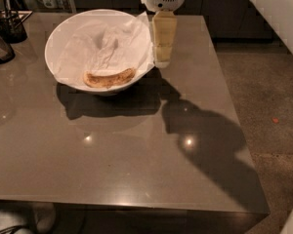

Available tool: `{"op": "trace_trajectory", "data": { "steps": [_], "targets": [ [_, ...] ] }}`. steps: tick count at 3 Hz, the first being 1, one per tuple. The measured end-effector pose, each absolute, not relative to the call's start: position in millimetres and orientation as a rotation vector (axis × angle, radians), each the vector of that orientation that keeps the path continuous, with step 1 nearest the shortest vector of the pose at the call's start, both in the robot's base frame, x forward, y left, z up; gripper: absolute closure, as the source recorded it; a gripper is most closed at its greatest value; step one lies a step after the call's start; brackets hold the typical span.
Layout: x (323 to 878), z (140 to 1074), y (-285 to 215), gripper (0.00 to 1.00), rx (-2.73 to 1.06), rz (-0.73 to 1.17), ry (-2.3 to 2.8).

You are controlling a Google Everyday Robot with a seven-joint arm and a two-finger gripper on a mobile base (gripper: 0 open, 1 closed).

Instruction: Pick banana from white bowl

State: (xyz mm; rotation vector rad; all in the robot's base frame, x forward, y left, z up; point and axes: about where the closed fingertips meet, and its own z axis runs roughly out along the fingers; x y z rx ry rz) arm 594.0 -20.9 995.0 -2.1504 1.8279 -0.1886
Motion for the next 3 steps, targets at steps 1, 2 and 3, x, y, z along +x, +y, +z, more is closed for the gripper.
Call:
{"op": "trace_trajectory", "data": {
  "steps": [1,2,3],
  "targets": [
    [593,985,-2,0.00,-2.190,-0.162,1.790],
    [594,976,19,0.18,-2.250,-0.130,1.754],
    [596,966,32,0.18,-2.290,-0.095,1.738]
  ]
}}
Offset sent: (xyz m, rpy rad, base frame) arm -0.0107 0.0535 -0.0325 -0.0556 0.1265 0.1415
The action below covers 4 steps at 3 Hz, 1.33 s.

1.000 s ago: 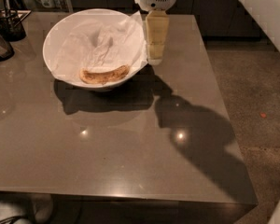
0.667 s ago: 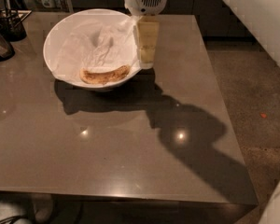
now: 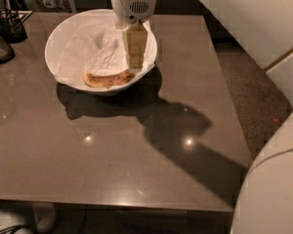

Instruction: Pick banana from white bowl

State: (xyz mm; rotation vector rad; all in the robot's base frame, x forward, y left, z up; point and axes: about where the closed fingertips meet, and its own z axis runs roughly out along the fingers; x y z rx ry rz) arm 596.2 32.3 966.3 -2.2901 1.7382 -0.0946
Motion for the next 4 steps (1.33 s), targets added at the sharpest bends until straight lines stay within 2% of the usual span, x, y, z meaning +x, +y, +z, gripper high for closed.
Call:
{"op": "trace_trajectory", "data": {
  "steps": [4],
  "targets": [
    [621,924,68,0.18,-2.404,0.028,1.694]
  ]
}}
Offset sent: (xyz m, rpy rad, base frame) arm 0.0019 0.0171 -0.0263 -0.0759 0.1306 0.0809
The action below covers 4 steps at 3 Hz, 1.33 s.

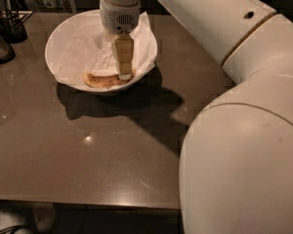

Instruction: Pick banana from white bowl

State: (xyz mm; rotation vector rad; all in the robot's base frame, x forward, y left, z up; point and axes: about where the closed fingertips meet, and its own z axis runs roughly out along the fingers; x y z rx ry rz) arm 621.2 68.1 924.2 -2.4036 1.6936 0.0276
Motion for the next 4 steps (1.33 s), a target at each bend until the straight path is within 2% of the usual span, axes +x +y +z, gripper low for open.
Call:
{"op": "trace_trajectory", "data": {
  "steps": [1,4],
  "targets": [
    [623,906,64,0.28,-2.405,0.086,1.731],
    [640,877,64,0.41,-2.404,0.180,1.796]
  ]
}}
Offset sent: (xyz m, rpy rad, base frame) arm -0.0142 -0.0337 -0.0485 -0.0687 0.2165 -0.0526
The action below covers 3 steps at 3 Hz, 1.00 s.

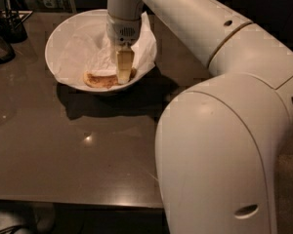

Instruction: Pick banana from white bowl

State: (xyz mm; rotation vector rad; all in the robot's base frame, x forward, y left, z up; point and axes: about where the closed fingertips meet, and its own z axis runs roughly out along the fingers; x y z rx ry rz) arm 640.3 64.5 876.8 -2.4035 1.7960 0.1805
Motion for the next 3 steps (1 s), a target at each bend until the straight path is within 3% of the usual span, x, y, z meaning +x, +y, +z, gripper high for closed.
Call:
{"op": "trace_trajectory", "data": {
  "steps": [3],
  "targets": [
    [641,854,83,0.40,-2.373,0.341,1.824]
  ]
}}
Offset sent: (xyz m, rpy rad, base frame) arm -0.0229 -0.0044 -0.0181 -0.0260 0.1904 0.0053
